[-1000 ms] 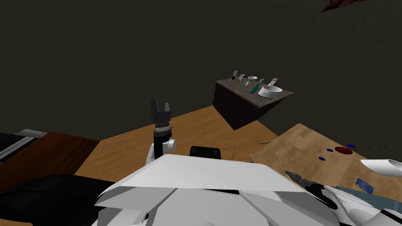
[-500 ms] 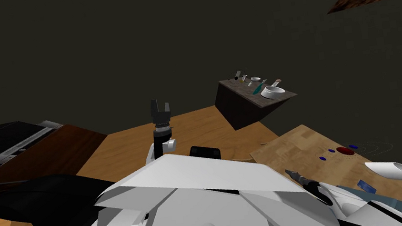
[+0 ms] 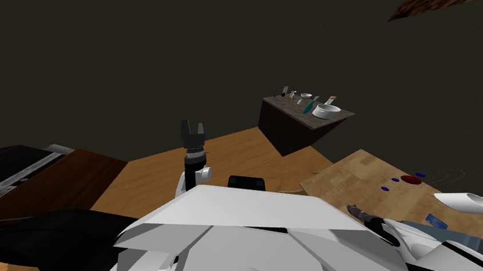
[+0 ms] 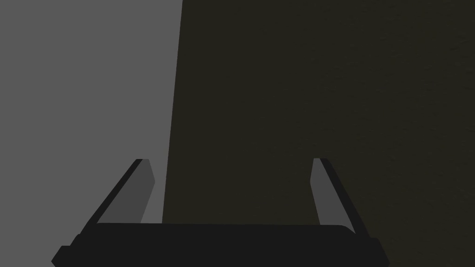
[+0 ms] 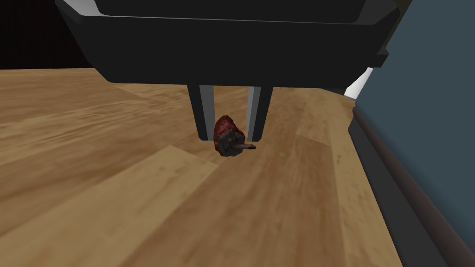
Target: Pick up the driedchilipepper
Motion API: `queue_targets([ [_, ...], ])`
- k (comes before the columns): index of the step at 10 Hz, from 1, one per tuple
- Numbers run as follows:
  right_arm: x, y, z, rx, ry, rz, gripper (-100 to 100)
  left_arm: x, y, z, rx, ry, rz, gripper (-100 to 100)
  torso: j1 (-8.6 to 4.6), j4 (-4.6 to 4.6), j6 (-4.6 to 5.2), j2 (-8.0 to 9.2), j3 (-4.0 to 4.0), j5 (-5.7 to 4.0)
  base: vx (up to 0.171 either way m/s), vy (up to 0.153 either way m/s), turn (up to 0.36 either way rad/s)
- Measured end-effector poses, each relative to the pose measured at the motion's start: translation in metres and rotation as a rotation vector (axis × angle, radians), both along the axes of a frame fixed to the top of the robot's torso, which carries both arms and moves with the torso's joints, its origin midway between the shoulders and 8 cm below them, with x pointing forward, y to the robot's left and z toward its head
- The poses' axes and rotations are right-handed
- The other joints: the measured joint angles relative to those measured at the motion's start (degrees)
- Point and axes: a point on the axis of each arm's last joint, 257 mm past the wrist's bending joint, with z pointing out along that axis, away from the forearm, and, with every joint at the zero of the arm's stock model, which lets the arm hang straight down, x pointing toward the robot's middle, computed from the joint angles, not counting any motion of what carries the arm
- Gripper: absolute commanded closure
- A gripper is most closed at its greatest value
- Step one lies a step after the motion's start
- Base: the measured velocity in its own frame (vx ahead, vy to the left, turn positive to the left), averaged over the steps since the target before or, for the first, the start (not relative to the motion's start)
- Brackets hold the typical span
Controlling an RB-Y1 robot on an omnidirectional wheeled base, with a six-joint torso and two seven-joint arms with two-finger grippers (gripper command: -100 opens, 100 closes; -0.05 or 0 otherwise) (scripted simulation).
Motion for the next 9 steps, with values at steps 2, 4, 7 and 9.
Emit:
queue_targets([
  [2,0.0,0.0,0.0,0.0,0.0,0.0,100,0.0,0.0,0.0,0.0,0.0,0.0,0,-0.01,0.0,0.0,-0.01,0.0,0.0,0.054,-0.009,-0.118],
  [4,-0.004,0.0012,0.0,0.007,-0.002,0.015,100,0.0,0.0001,-0.0001,0.0,0.0,0.0,0,-0.08,-0.08,0.01,-0.39,-0.22,-0.02,0.097,-0.01,-0.06],
  [7,-0.0035,0.0026,0.0004,0.012,-0.009,0.024,100,0.0,0.0001,-0.0001,0.0,0.0,0.0,0,-0.05,-0.08,0.1,-0.28,-0.16,-0.01,0.071,-0.002,-0.11],
  [9,-0.0095,0.005,0.0008,0.019,-0.003,0.052,100,-0.0001,0.0001,-0.0001,0.0,0.0,0.0,0,-0.01,-0.1,0.07,-0.42,-0.24,0.0,0.127,-0.001,-0.167],
])
